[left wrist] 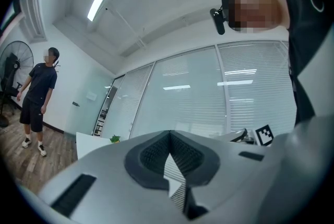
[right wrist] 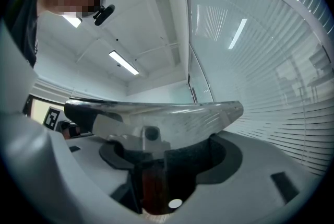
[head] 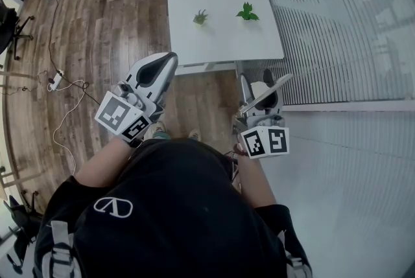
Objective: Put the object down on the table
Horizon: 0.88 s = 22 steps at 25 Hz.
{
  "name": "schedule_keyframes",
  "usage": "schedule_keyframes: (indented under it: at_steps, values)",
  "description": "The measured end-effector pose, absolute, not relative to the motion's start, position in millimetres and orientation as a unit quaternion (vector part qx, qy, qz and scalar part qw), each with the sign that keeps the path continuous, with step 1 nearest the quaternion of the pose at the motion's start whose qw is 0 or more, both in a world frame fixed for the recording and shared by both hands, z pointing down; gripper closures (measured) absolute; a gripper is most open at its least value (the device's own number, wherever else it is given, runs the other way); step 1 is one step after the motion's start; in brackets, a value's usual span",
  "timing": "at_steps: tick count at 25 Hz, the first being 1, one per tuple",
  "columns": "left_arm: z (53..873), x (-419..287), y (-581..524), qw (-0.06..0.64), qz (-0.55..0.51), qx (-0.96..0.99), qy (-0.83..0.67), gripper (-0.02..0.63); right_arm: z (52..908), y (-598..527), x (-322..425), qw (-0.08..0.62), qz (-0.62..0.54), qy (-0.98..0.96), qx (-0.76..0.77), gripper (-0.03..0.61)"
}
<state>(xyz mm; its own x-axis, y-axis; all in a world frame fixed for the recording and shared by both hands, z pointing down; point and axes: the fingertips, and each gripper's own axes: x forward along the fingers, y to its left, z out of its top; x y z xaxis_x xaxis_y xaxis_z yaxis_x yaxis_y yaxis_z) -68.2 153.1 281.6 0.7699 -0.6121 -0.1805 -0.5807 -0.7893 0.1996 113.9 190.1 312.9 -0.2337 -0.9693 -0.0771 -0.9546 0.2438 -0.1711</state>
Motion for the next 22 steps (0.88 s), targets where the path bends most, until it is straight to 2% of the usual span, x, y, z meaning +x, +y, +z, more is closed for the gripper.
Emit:
schedule_keyframes:
  at_steps: [13, 22]
  values:
    - [276, -77, 154, 0.061, -0.122, 0.938, -0.317, 0.609, 307, 188, 106, 0.08, -0.037, 0.785, -0.613, 0.262]
    - [273, -112, 141, 0.059, -0.133, 0.939, -0.311, 0.609, 301, 179, 76, 0.075, -0.026, 0.779, -0.622, 0.264]
